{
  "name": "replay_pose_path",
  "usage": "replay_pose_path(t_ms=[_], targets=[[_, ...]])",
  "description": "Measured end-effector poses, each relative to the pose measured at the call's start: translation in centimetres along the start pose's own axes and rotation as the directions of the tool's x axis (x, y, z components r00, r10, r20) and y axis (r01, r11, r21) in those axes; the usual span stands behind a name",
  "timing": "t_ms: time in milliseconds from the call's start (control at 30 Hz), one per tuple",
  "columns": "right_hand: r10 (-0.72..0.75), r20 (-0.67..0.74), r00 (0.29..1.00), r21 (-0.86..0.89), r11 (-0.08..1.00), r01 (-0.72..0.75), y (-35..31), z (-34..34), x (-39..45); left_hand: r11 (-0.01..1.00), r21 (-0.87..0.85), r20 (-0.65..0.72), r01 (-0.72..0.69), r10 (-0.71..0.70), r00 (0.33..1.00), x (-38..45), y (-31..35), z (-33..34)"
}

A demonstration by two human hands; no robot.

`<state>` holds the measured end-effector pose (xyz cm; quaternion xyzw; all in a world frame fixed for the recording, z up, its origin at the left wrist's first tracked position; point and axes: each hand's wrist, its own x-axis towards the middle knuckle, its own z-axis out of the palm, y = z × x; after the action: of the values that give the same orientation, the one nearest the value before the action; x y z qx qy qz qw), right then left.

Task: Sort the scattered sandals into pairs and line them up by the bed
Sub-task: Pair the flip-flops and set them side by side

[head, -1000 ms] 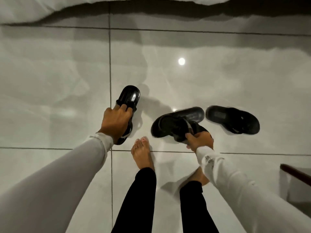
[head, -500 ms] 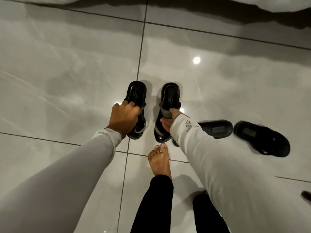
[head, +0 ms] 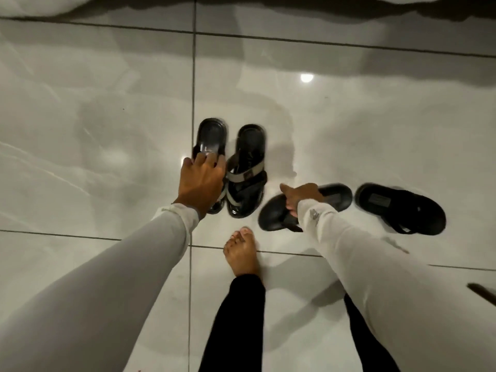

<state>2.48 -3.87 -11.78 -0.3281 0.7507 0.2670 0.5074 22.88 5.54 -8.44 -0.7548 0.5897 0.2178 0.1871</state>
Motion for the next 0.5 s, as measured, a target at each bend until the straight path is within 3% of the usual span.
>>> replay_pose_path(t_ms=[33,100,167,233,333,433,500], targets=[[-0.082,-0.073,0.994,-0.18,0.981,0.068,1.9,-1.8,0.3,1.0,-0.02,-0.01,-0.014,0.013,1.0,-0.3,1.6,-0.2],[-0.135,-0.153,0.979,-0.312,0.946,0.082,5.8,-5.2,1.4,0.995,-0.097,0.035,-0.008,0.012,0.999,-0.9,5.2,-0.4],[-0.136,-0.205,0.969,-0.412,0.91,0.04,9.3,-9.1,3.0,0.966,-0.243,0.193,0.088,-0.041,0.98,-0.9,9.7,-0.2],[-0.172,-0.257,0.951,-0.529,0.849,0.01,12.1,-12.6,5.0,0.921,-0.308,0.399,0.239,-0.103,0.911,-0.5,14.2,0.8],[-0.194,-0.392,0.899,-0.466,0.885,-0.012,14.8,-17.5,7.8,0.895,-0.31,0.541,0.321,-0.111,0.833,0.1,21.3,2.7],[-0.172,-0.509,0.843,-0.344,0.939,-0.017,16.2,-21.4,10.3,0.872,-0.239,0.503,0.428,-0.266,0.822,0.5,26.1,4.2],[-0.157,-0.495,0.855,-0.259,0.966,0.028,16.3,-23.5,12.1,0.825,-0.229,0.491,0.517,-0.361,0.793,1.3,27.4,5.1]])
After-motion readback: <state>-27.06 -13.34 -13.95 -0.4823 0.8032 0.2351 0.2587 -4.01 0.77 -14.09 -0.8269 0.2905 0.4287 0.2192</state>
